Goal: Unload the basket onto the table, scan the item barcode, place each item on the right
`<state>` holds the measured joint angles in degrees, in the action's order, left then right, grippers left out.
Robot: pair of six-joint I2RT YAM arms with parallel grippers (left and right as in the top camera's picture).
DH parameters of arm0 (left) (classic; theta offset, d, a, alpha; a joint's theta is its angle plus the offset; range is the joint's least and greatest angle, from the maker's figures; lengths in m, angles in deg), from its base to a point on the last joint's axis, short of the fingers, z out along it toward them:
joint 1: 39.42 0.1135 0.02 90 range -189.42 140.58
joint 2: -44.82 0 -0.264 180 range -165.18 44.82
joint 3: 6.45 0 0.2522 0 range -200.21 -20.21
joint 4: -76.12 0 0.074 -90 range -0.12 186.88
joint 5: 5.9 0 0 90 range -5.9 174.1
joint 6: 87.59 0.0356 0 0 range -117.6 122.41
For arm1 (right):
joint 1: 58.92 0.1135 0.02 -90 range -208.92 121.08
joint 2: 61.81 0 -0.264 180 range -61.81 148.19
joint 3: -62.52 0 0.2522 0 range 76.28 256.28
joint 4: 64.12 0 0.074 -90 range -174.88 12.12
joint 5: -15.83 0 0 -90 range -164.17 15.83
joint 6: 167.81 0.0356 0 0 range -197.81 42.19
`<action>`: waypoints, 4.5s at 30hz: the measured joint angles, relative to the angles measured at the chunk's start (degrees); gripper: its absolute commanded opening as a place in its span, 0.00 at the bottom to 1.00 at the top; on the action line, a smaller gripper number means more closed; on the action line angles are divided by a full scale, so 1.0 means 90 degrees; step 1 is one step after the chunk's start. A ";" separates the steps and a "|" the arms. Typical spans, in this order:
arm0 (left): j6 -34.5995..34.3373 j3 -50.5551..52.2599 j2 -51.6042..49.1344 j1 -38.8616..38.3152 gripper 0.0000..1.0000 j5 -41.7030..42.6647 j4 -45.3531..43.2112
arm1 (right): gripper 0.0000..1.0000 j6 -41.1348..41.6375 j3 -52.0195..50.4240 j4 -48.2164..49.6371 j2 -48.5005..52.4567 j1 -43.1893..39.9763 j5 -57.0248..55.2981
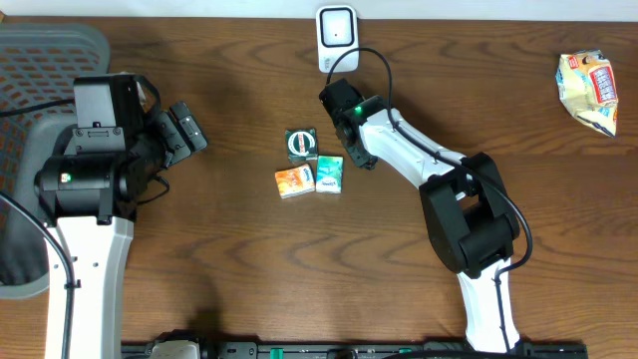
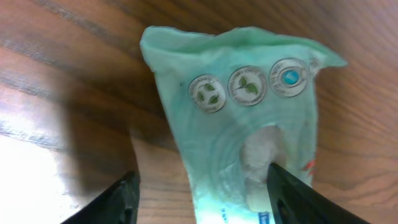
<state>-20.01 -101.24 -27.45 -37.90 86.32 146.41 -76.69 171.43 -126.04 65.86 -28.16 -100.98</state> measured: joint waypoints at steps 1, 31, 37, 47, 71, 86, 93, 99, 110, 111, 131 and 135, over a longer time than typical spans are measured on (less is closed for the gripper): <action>0.0000 0.0000 0.0000 0.0000 0.98 0.0000 0.0000 | 0.48 0.0027 0.0000 0.0019 0.0010 -0.0005 -0.0029; 0.0000 0.0000 0.0000 0.0000 0.98 0.0000 0.0000 | 0.01 -0.0925 0.0500 -0.0529 -0.0153 -0.2239 0.7230; 0.0000 0.0000 0.0000 0.0000 0.98 -0.0002 0.0000 | 0.02 -0.1430 -0.0338 -0.0151 -0.0155 -0.2861 0.9328; 0.0000 0.0000 0.0000 0.0000 0.98 0.0000 -0.0002 | 0.28 -0.0930 -0.1950 0.1052 -0.0155 -0.3548 1.0455; 0.0000 0.0000 0.0000 0.0000 0.98 0.0000 0.0000 | 0.54 0.0255 -0.1549 0.0600 -0.0304 -0.3993 0.8388; 0.0000 0.0000 0.0000 0.0000 0.98 -0.0002 0.0000 | 0.01 0.0197 -0.1583 0.0962 -0.0374 -0.3240 0.8223; 0.0000 0.0000 0.0000 0.0000 0.98 0.0000 0.0000 | 0.01 0.0097 -0.1583 0.1593 -0.0869 -0.3213 0.8850; 0.0000 0.0000 0.0000 0.0000 0.98 0.0000 0.0000 | 0.01 -0.0287 -0.1571 0.1931 -0.2399 -0.3038 0.8774; 0.0000 0.0000 0.0000 0.0000 0.98 0.0000 0.0000 | 0.01 -0.1052 -0.1494 0.2628 -0.3538 -0.2171 0.8315; 0.0000 0.0000 0.0000 0.0000 0.98 0.0000 0.0000 | 0.01 -0.1066 -0.1496 0.2681 -0.3538 -0.2140 0.8289; 0.0000 0.0000 0.0000 0.0000 0.98 0.0000 0.0000 | 0.01 -0.1185 -0.1508 0.3196 -0.3534 -0.1659 0.6778; 0.0000 0.0000 0.0000 0.0000 0.98 0.0000 0.0000 | 0.01 -0.1188 -0.1545 0.3038 -0.3534 -0.1659 0.6477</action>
<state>-20.01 -101.24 -27.45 -37.90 86.32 146.41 -87.38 157.53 -98.70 34.06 -43.09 -42.69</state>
